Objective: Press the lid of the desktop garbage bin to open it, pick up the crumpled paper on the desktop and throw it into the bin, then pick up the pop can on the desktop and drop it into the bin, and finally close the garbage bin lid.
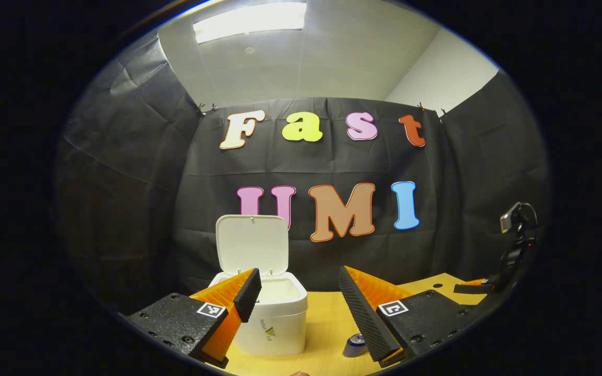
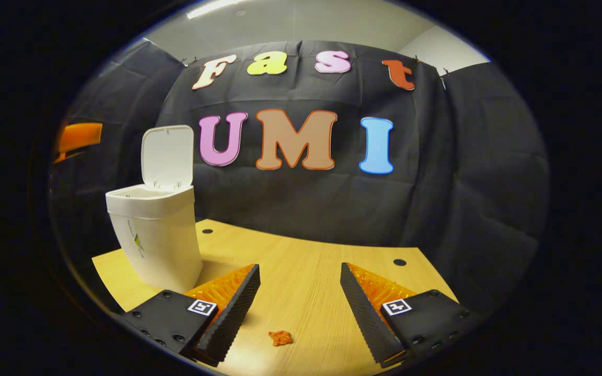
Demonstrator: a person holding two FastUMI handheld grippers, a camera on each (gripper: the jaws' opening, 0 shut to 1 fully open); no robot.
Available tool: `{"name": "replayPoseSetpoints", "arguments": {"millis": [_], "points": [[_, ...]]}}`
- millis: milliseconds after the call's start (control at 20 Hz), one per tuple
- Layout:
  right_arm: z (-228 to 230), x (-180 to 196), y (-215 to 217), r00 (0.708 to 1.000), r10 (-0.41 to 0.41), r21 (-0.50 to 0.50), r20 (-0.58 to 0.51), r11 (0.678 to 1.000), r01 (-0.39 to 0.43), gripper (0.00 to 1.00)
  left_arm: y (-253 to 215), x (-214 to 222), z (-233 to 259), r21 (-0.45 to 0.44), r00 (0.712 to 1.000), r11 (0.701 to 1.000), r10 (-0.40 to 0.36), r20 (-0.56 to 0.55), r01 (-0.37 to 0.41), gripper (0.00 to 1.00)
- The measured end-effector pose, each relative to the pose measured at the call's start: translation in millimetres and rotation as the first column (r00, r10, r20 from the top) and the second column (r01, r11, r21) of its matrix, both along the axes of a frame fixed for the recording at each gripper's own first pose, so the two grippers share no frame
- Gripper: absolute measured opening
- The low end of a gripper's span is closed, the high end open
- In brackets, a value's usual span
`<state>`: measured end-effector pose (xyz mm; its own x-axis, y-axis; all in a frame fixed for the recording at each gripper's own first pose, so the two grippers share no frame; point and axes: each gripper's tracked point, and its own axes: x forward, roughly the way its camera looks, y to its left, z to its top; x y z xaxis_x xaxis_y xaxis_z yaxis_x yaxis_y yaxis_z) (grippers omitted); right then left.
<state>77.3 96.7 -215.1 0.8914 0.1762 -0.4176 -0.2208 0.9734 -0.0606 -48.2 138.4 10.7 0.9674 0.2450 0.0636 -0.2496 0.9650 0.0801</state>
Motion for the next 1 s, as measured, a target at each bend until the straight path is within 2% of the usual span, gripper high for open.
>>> {"name": "replayPoseSetpoints", "arguments": {"millis": [200,400,1000], "points": [[-52.5,-2.3,6.8,0.994,0.022,-0.042,-0.103,0.999,-0.027,0.99,14.1,-10.7,-2.8,0.022,0.999,0.999,0.036,-0.019,-0.035,0.92],[-101.9,-5.1,9.8,0.976,0.037,-0.083,-0.212,0.995,-0.056,0.99,25.2,-19.1,-6.3,0.034,0.997,0.997,0.068,-0.04,-0.067,0.92],[-196.5,-17.2,2.8,0.882,0.018,-0.161,-0.471,0.981,-0.106,1.0,46.5,-27.4,-23.9,0.057,0.986,0.991,0.129,-0.105,-0.123,0.91]]}}
